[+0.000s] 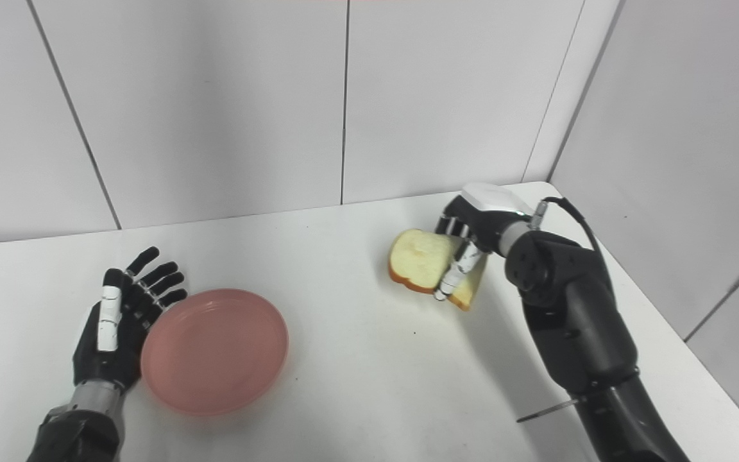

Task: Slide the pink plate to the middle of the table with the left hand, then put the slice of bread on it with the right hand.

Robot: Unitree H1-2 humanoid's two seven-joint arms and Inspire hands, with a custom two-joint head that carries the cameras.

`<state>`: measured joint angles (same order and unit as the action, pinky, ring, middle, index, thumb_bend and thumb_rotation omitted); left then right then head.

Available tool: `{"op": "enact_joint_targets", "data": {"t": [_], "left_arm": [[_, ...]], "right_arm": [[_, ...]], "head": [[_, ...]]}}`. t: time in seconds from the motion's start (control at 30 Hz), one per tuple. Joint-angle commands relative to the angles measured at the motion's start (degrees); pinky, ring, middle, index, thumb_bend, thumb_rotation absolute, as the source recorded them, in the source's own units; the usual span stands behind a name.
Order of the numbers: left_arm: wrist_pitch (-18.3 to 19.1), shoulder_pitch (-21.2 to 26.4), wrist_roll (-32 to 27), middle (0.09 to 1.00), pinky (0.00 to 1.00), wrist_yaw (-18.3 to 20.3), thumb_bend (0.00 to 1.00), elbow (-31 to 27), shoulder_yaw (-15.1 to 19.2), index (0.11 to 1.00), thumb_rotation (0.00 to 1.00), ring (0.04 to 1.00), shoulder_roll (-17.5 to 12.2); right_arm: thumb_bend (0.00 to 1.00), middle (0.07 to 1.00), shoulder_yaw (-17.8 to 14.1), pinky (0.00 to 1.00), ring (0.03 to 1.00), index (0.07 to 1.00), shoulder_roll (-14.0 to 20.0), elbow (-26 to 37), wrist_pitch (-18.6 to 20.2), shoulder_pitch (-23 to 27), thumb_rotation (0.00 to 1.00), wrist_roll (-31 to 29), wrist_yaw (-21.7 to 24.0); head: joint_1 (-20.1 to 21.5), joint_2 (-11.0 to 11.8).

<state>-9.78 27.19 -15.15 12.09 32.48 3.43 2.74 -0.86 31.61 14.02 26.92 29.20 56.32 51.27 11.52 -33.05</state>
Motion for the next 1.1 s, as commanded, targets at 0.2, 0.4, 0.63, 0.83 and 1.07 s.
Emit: {"op": "enact_joint_targets", "data": {"t": [0.2, 0.4, 0.63, 0.83, 1.07], "left_arm": [[0.48, -1.69, 1.94, 0.704, 0.67, -1.65, 0.85, 4.51, -0.83, 0.760, 0.79, 0.716, 2.57], [-0.59, -0.96, 3.12, 0.698, 0.65, -2.62, 0.87, 5.85, -0.81, 0.767, 0.79, 0.705, 3.56], [-0.74, -1.14, 3.57, 0.701, 0.66, -3.58, 0.88, 5.94, -0.78, 0.770, 0.78, 0.710, 4.52], [-1.56, -0.58, 3.71, 0.692, 0.64, -3.91, 0.87, 7.48, -0.55, 0.773, 0.78, 0.701, 5.68], [-1.80, -0.57, 3.62, 0.696, 0.65, -3.88, 0.87, 7.83, -0.22, 0.791, 0.79, 0.706, 6.26]], "right_arm": [[0.53, 0.424, 2.62, 0.24, 0.332, 0.486, -4.36, 3.42, -0.03, 6.59, 0.14, -0.11, -0.31], [0.53, 0.522, 7.23, 0.34, 0.442, 0.489, -11.33, -0.41, -0.03, 10.04, 0.15, 0.58, -1.03], [0.53, 0.463, 10.37, 0.28, 0.369, 0.486, -16.13, -1.74, -0.07, 10.87, 0.14, 0.25, -2.11], [0.53, 0.486, 14.80, 0.31, 0.404, 0.486, -17.45, -2.98, -0.12, 11.61, 0.14, -0.08, -1.77], [0.52, 0.491, 19.02, 0.28, 0.385, 0.492, -18.44, -3.33, -0.25, 10.40, 0.14, 0.03, -1.35]], "head": [[-4.68, -0.30], [-10.35, -0.12], [-13.62, -0.72], [-16.00, -1.13], [-17.25, -1.50]]}}
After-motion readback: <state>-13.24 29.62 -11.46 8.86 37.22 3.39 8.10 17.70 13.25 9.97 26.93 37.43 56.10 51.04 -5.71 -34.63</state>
